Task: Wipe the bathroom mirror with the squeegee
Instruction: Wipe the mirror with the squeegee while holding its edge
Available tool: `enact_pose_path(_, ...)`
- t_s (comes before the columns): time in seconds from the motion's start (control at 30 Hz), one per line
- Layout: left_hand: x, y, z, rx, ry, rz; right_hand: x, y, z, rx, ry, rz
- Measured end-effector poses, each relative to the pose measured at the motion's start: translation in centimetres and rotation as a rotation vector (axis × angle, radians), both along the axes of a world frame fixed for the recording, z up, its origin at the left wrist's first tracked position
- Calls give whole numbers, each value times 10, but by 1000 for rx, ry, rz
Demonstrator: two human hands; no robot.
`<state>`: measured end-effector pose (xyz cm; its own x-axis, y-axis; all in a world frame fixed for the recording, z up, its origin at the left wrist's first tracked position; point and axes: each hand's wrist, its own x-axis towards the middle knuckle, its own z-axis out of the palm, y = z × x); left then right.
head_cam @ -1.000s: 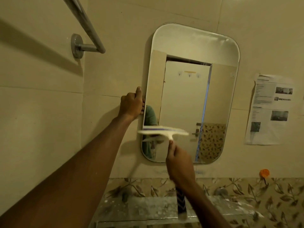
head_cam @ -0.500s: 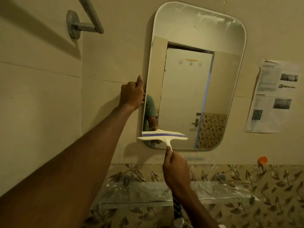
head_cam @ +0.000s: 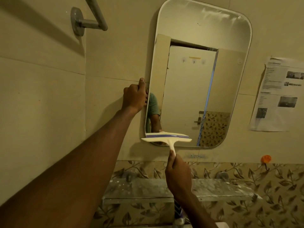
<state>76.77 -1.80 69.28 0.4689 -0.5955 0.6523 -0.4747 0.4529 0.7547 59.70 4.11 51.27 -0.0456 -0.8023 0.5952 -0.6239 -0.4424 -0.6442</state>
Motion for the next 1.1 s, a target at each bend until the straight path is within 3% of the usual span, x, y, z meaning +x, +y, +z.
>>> enact_pose_path(0.27, 5, -2, -1, 18, 4, 12, 0, -21, 61, -176, -36, 23)
enact_pose_path(0.53, 1, -2, -1, 0, -5, 2, -10, 2, -21, 11, -25, 14)
enact_pose_path(0.77, 3, -3, -1, -14, 3, -2, 0, -11, 64, -186, -30, 40)
enact_pose_path(1.0, 1, -1, -1, -19, 4, -11, -10, -10, -19, -79, 89, 11)
enact_pose_path(1.1, 0, 1, -1, -16, 8, -6, -20, -8, -1, -77, 75, 43)
